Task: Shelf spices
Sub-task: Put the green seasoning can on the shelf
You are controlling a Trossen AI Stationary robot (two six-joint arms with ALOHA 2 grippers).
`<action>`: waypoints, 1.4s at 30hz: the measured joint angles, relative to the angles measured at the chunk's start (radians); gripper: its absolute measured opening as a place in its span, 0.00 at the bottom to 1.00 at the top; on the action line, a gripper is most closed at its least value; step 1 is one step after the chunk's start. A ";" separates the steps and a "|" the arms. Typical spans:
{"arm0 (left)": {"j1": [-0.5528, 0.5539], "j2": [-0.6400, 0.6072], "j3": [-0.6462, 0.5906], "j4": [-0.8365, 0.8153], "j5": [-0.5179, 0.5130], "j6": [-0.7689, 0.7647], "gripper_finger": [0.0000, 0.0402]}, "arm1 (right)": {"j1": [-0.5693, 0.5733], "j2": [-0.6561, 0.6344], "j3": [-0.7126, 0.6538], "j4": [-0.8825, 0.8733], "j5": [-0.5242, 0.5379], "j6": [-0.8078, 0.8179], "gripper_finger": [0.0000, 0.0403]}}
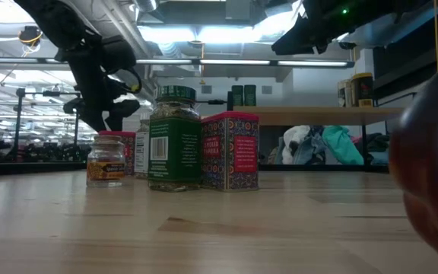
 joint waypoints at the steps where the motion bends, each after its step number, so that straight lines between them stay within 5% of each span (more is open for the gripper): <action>1: -0.001 0.000 0.000 0.000 0.002 0.010 0.47 | 0.000 0.000 0.000 0.000 0.000 0.001 0.48; 26: -0.043 0.002 0.100 -0.063 0.028 0.189 0.47 | 0.000 0.000 0.000 -0.032 0.000 0.005 0.48; 42: 0.054 0.001 0.111 -0.184 0.211 0.288 0.60 | 0.000 0.000 0.000 -0.041 0.000 0.012 0.48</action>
